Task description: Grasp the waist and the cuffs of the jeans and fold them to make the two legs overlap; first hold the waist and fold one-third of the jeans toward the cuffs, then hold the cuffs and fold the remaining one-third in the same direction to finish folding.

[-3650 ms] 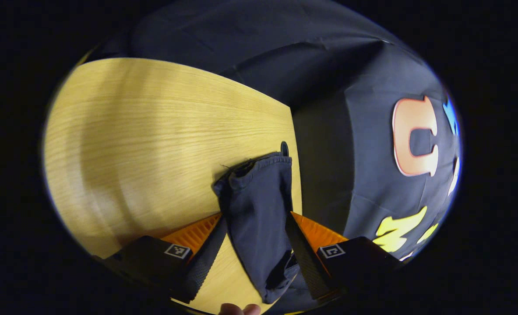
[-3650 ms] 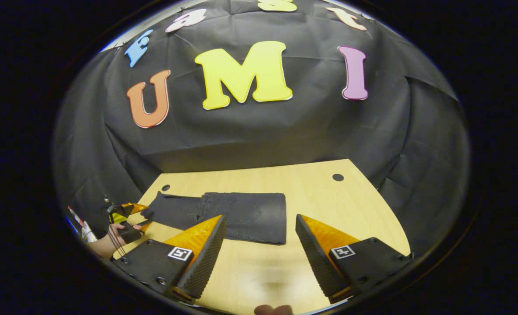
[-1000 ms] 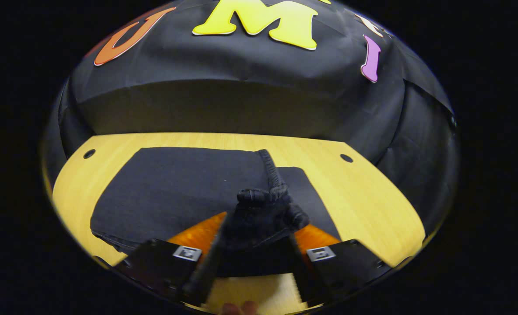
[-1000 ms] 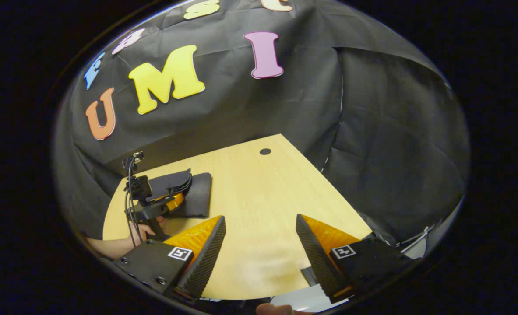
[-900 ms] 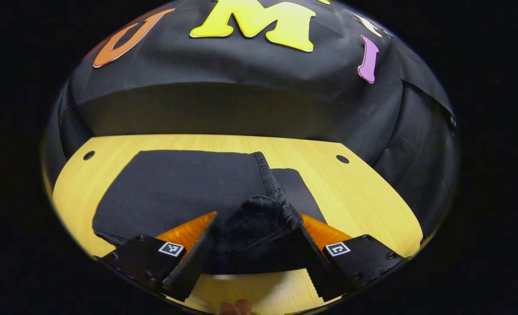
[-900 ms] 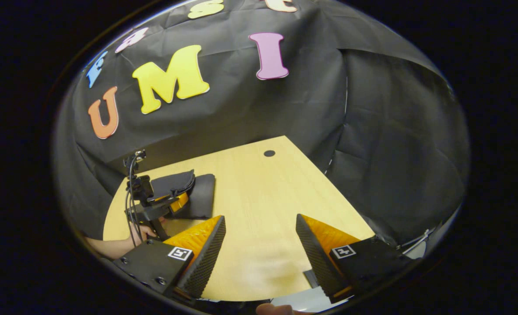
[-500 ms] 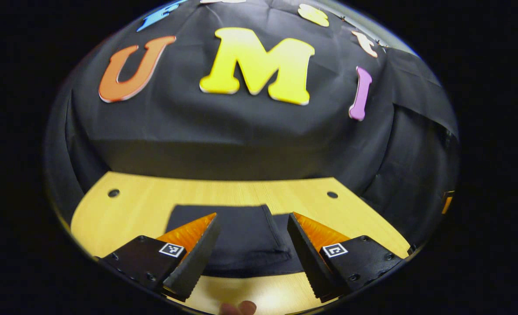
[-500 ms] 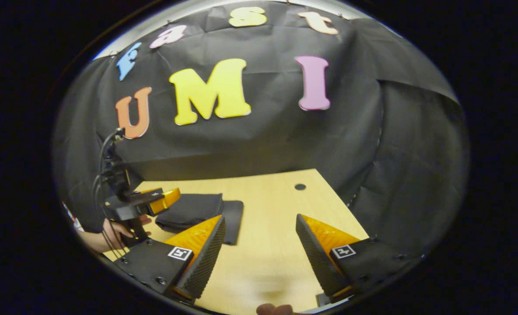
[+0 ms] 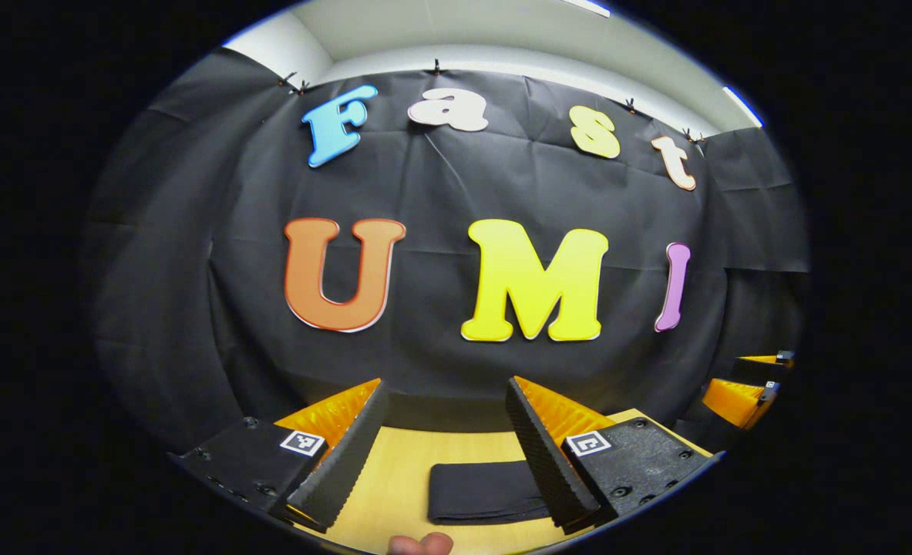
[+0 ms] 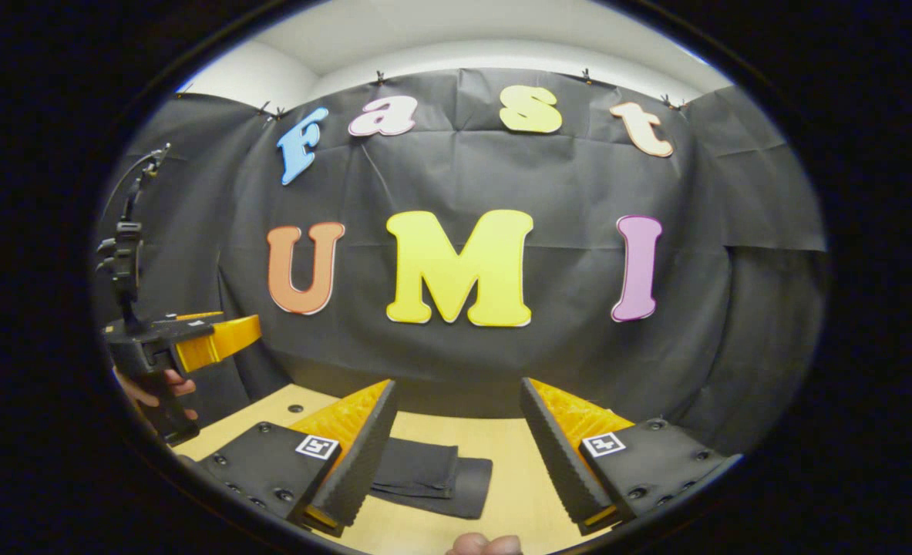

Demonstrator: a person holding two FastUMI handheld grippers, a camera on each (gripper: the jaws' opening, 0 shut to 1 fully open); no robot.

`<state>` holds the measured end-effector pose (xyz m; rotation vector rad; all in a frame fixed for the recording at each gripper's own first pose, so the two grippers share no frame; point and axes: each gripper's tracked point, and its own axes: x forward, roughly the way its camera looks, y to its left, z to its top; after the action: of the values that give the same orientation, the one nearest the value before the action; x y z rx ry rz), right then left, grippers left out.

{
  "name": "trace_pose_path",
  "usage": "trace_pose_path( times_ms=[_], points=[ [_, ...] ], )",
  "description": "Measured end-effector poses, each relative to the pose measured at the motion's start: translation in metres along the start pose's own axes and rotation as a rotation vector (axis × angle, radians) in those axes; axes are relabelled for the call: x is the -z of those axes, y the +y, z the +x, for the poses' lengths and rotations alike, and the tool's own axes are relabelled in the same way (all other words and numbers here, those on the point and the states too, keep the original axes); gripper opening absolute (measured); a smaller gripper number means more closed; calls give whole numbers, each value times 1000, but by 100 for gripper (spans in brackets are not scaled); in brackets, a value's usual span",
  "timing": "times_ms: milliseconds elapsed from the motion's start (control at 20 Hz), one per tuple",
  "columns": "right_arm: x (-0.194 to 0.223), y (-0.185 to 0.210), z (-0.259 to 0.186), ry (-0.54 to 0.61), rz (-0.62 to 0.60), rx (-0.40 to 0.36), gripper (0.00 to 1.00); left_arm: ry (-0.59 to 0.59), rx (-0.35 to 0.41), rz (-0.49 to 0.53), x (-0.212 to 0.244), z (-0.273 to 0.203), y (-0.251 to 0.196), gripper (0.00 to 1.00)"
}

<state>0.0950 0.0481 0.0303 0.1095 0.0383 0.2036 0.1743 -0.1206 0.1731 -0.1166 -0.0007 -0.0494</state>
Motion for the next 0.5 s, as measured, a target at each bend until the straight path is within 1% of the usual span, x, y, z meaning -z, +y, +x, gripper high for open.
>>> trace_pose_path(
  times_ms=[50, 200, 300, 450, 500],
  points=[
    [-2, 3, -4, -17, 7, 12, 94, 0, -2, 3, -2, -10, 2, 98],
    [5, 9, -16, -28, -6, 52, 94, 10, -16, -16, 7, -35, 9, 98],
    [11, 15, -22, -16, -17, 57, 94, 26, -14, -46, 17, -47, 7, 98],
    [16, 17, -31, -7, -19, 67, 94, 26, -32, -23, 24, -59, 13, 98],
    [16, 18, -33, -5, -20, 69, 94, 27, -32, -26, 25, -61, 12, 100]
  ],
)
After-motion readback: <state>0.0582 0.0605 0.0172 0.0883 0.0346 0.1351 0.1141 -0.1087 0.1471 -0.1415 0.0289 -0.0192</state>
